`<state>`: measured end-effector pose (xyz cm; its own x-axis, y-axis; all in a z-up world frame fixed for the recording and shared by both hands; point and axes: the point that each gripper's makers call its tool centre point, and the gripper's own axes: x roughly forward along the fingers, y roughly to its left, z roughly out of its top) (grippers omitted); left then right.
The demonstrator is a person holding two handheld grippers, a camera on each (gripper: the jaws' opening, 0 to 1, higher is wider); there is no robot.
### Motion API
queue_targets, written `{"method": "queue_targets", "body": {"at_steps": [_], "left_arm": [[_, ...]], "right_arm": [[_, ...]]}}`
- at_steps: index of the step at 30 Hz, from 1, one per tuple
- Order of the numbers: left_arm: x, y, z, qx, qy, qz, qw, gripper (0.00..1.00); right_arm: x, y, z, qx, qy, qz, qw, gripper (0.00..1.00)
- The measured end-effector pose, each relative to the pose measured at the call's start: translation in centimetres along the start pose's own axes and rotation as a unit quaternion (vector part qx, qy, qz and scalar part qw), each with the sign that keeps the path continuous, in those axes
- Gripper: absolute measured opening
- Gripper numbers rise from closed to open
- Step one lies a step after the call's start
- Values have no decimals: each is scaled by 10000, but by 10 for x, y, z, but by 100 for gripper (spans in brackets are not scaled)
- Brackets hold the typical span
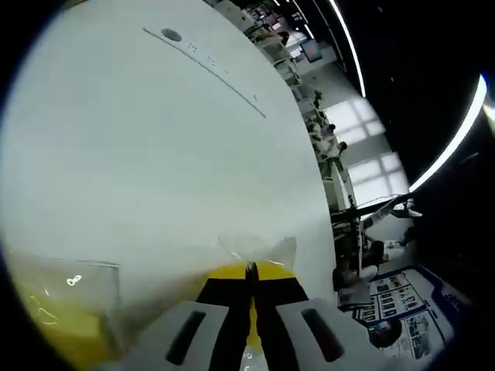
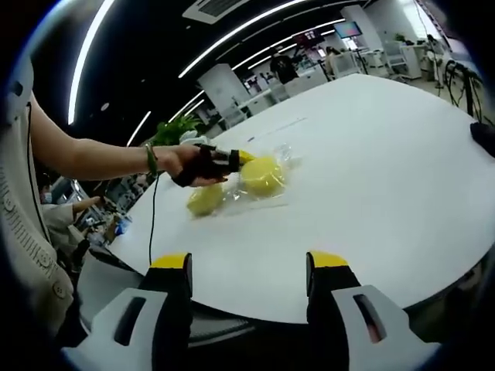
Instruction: Compare the silicone blocks by pressing each to a similar depth, holding the contact briefly, and releasing to observe deformation and rebound differences across the visible hardness samples.
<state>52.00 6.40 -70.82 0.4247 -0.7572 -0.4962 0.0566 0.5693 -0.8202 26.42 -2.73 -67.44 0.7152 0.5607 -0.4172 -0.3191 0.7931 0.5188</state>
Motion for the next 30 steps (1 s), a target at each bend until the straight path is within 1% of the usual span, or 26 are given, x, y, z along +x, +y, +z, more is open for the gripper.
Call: {"method": "queue_targets", "body": {"at_steps": [1,2,3,4,7,8,9,12,14,15,16,17,18,19,22,23,25,27,30], "left_arm": [[-1,-3,0,49,-14,5,10000,0],[-2,-8,2,295,-89,-83,9995,0],[-4,-15,0,598,-72,-141,9981,0],[-6,-19,-1,802,-54,-112,9967,0],[-10,-35,-3,1196,-158,-265,9923,0],[-12,-42,-5,1283,-185,-343,9910,0],[-12,-44,-7,1276,-160,-345,9911,0],[-14,-57,-11,1763,-177,-388,9834,0],[-18,-70,-17,1877,-177,-501,9808,0],[-21,-75,-21,1965,-157,-558,9788,0],[-22,-78,-24,1952,-155,-573,9790,0],[-25,-82,-29,2026,-66,-632,9772,0],[-27,-83,-33,2135,-19,-629,9749,0],[-30,-83,-37,2335,-1,-577,9706,0],[-37,-89,-47,2540,39,-628,9652,0],[-39,-91,-50,2595,39,-635,9636,0],[-43,-93,-55,2545,39,-685,9646,0],[-47,-96,-59,2583,33,-709,9635,0],[-54,-99,-66,2815,93,-714,9568,0]], "right_arm": [[0,2,2,-23,-14,31,10000,54],[0,3,3,-37,-33,53,10000,54],[1,4,3,-49,-48,66,10000,54],[0,5,3,-53,-47,76,9999,54],[-1,7,4,-106,-39,98,9999,54],[-2,8,4,-123,-36,102,9999,54],[-2,9,3,-123,-15,115,9999,54],[-4,13,0,-194,86,200,9996,53],[-6,16,3,-326,136,200,9992,54],[-8,18,7,-396,102,206,9990,54],[-10,19,10,-425,83,202,9989,54],[-12,20,14,-485,53,200,9986,55],[-13,21,17,-526,-9,204,9984,55],[-14,21,19,-546,-29,203,9983,56],[-16,21,20,-671,-5,178,9976,58],[-18,24,21,-693,-6,191,9974,58],[-23,31,24,-761,-36,254,9968,58],[-27,36,27,-875,-66,259,9958,58],[-30,40,30,-960,-108,242,9950,59]]}}
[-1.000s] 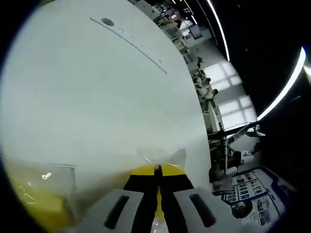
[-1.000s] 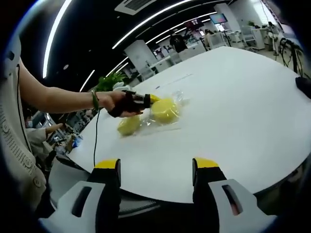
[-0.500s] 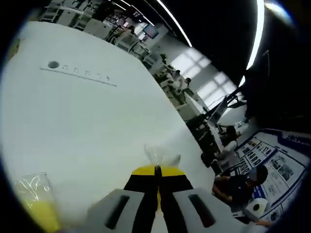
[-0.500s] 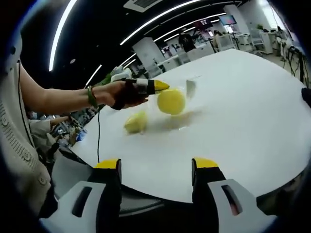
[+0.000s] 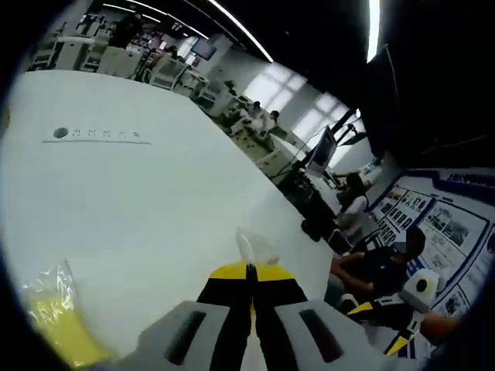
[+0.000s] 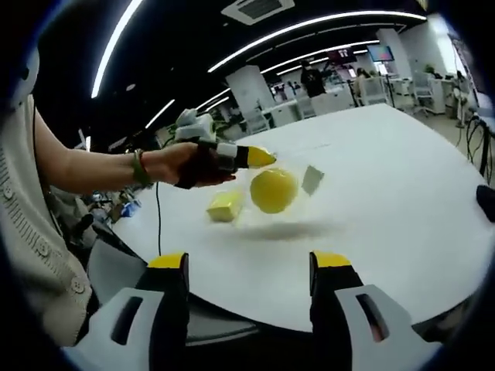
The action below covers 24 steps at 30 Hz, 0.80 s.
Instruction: Compare the silicone blocks by pressing each to a similar depth, holding the contact briefly, and releasing to observe deformation and rebound differences across the visible hardness samples.
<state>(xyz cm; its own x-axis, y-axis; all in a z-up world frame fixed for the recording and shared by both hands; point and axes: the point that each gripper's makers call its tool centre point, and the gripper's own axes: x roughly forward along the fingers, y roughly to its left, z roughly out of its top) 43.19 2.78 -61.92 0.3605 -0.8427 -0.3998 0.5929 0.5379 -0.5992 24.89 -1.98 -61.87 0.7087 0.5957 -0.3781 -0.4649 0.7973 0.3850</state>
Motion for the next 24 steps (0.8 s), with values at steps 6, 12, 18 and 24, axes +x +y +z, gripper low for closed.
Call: {"method": "queue_targets", "body": {"at_steps": [6,12,18,24], "left_arm": [[-17,-15,-6,161,175,-242,9994,0],[-44,-33,4,150,-76,-483,9987,0],[-78,-49,17,484,-252,-536,9971,0],[-122,-58,29,557,-543,-580,9953,0]], "right_arm": [[-4,5,7,-232,25,-33,9997,62],[-2,12,21,-475,-11,26,9989,65],[10,25,40,-770,-80,271,9966,68],[32,47,60,-1181,-98,652,9908,73]]}}
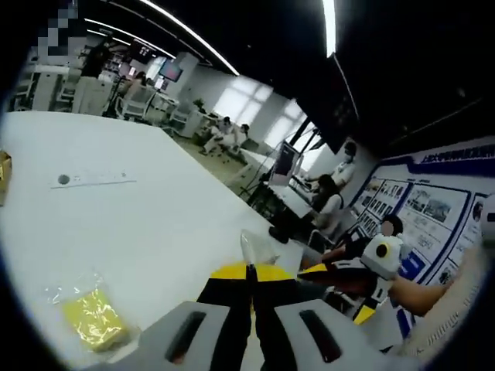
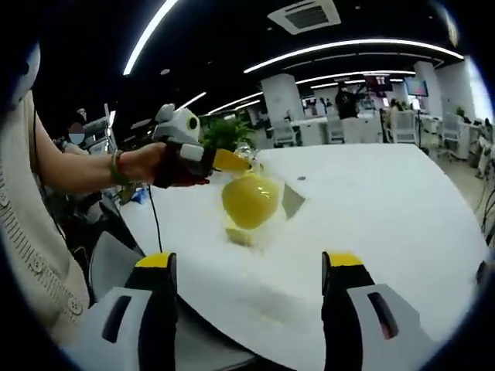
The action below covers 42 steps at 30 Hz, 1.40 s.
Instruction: Compare the silicone blocks by pressing each to a similar depth, holding the contact briefly, and releasing to observe deformation and rebound differences across the visible hardness samples.
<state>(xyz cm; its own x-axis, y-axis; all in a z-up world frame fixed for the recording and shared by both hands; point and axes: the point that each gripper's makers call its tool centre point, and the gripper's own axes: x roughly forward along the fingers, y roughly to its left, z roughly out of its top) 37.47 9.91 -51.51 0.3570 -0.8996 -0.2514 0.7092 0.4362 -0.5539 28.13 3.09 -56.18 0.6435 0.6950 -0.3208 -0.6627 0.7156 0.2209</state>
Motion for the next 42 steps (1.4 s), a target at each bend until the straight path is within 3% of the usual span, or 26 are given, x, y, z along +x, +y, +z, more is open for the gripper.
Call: {"method": "queue_targets", "body": {"at_steps": [6,13,26,36,42], "left_arm": [[-31,-5,0,459,63,90,9989,0],[-53,-4,-13,521,242,98,9983,0],[-59,-12,-22,528,431,-118,9976,0],[-56,-7,-19,460,461,-205,9977,0],[-56,-7,-16,367,446,-323,9978,0]], "right_arm": [[26,16,17,-440,94,432,9980,76],[62,25,27,-828,316,818,9927,77],[119,48,5,-927,770,1591,9799,74],[140,66,10,-1162,785,1964,9704,54],[146,62,7,-1363,850,1944,9677,44]]}}
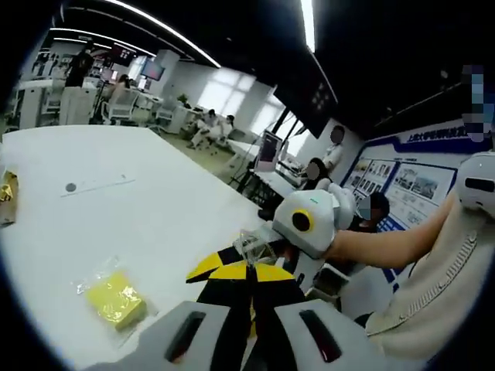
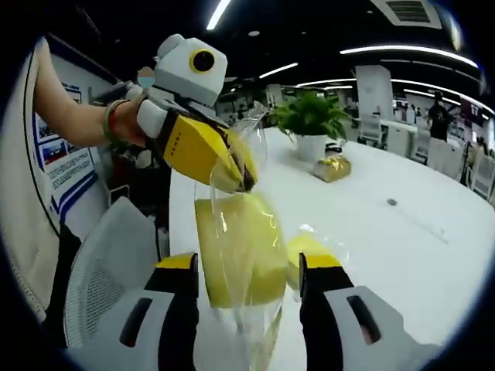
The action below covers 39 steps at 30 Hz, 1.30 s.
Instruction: Compare the silicone blocks by pressing each to a similar depth, holding the contact briefly, and releasing to observe deformation and rebound differences across the visible hardness samples.
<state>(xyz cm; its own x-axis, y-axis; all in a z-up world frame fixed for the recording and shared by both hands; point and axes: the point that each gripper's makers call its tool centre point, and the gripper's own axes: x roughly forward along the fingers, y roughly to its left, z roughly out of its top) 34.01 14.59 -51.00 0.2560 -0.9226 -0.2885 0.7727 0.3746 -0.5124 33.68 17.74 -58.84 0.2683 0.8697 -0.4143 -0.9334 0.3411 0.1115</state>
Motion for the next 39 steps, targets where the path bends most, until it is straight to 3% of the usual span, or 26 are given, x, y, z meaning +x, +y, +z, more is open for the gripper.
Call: {"method": "queue_targets", "body": {"at_steps": [5,12,22,28,39], "left_arm": [[0,-1,0,28,-7,-43,10000,0],[-3,-3,0,39,-48,-111,9999,0],[-4,-8,-4,246,0,-190,9995,0],[-4,-9,-6,261,31,-198,9995,0],[-5,-13,-12,296,88,-241,9992,0]], "right_arm": [[2,6,2,-184,-49,146,9997,33],[3,9,5,-245,-98,68,9996,25],[0,17,0,-151,116,94,9998,14],[-1,24,-2,75,222,255,9994,12],[-2,28,-6,-50,264,236,9994,12]]}}
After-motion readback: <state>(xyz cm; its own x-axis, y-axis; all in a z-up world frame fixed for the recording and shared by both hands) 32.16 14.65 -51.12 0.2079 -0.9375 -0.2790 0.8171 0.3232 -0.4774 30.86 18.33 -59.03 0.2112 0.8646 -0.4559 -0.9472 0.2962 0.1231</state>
